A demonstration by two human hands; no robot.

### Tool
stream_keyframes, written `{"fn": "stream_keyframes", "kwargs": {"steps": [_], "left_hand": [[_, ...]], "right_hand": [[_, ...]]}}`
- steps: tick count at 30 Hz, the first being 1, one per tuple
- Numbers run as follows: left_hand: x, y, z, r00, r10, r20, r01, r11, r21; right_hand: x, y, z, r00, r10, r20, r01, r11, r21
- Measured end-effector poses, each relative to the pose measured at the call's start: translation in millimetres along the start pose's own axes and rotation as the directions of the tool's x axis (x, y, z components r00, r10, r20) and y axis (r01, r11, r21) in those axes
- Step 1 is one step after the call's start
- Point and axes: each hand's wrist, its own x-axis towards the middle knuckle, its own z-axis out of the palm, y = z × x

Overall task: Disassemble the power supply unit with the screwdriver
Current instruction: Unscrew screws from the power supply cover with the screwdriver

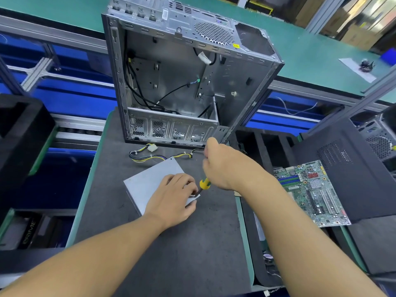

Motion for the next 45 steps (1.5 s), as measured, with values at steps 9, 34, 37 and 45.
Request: {"fn": "stream_keyframes", "kwargs": {"steps": [9,34,37,45], "left_hand": [[1.6,-0.1,-3.4,0.990,-0.013,0.137,0.010,1.000,0.024],[1.7,1.9,-5.7,0.992,-0.036,0.118,0.030,0.998,0.047],[1.6,3.2,-5.6,0.993,-0.036,0.113,0.030,0.998,0.056],[2.2,1.9,-5.6,0.988,-0.046,0.149,0.038,0.998,0.056]], "right_hand": [[-0.6,-2.9,-4.6,0.987,0.149,0.056,-0.147,0.989,-0.027],[-4.9,-10.6,-10.9,0.986,0.121,0.114,-0.119,0.992,-0.030],[-5.9,-13.7,-10.2,0.973,0.132,0.188,-0.123,0.991,-0.061],[-9.0,-10.6,-9.3,0.992,0.123,0.042,-0.116,0.983,-0.141]]}}
